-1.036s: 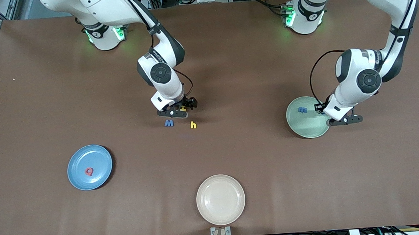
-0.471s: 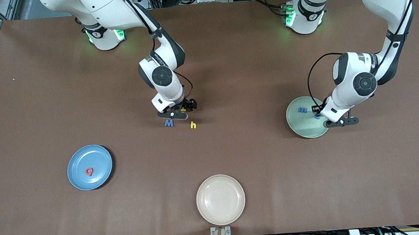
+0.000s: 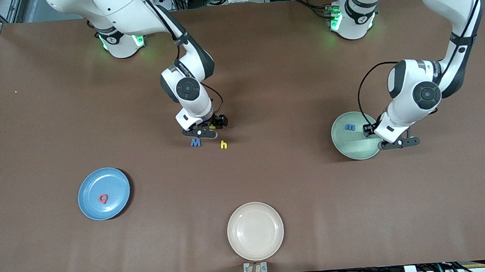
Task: Sort uppercase to blue plate, lowercase to green plate
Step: 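Grasp the yellow H with the right gripper while the left gripper withdraws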
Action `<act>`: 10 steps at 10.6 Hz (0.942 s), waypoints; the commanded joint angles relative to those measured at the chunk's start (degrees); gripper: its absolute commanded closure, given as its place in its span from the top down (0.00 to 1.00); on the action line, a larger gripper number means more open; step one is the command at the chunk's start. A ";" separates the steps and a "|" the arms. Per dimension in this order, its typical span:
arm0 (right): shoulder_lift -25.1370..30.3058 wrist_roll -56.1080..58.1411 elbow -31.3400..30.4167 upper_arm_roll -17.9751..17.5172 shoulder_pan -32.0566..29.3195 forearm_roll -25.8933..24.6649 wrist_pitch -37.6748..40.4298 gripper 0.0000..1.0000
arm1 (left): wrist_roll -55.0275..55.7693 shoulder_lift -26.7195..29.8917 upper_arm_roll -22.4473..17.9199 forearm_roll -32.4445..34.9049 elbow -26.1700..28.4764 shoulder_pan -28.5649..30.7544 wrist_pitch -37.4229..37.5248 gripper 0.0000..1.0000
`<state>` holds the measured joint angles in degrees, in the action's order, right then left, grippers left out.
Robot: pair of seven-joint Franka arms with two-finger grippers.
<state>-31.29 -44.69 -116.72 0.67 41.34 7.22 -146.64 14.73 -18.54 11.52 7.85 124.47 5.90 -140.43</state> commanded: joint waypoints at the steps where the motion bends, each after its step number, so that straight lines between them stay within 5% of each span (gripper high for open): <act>1: -0.09 -0.22 -0.17 -0.41 -0.56 -0.62 -0.66 1.00 | 0.39 2.20 0.00 -3.53 -3.15 -0.89 6.88 0.50; 3: -0.09 -0.22 -0.09 -0.41 -0.39 -0.62 -0.66 0.13 | 0.39 2.46 0.09 -5.64 -7.90 -1.06 14.80 0.50; 4: -0.09 -0.22 -0.08 -0.41 -0.39 -0.54 -0.66 0.00 | 0.39 2.63 0.09 -6.61 -9.40 -1.33 17.19 0.50; 10: 0.44 0.13 0.09 -0.41 -0.65 -0.62 -0.57 0.00 | 0.39 3.07 0.09 -7.06 -10.29 -1.33 18.09 0.51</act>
<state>-30.56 -44.67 -116.43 0.61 41.37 7.15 -146.70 14.74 -16.48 11.75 2.21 114.54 4.79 -123.45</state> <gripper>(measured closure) 0.648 0.489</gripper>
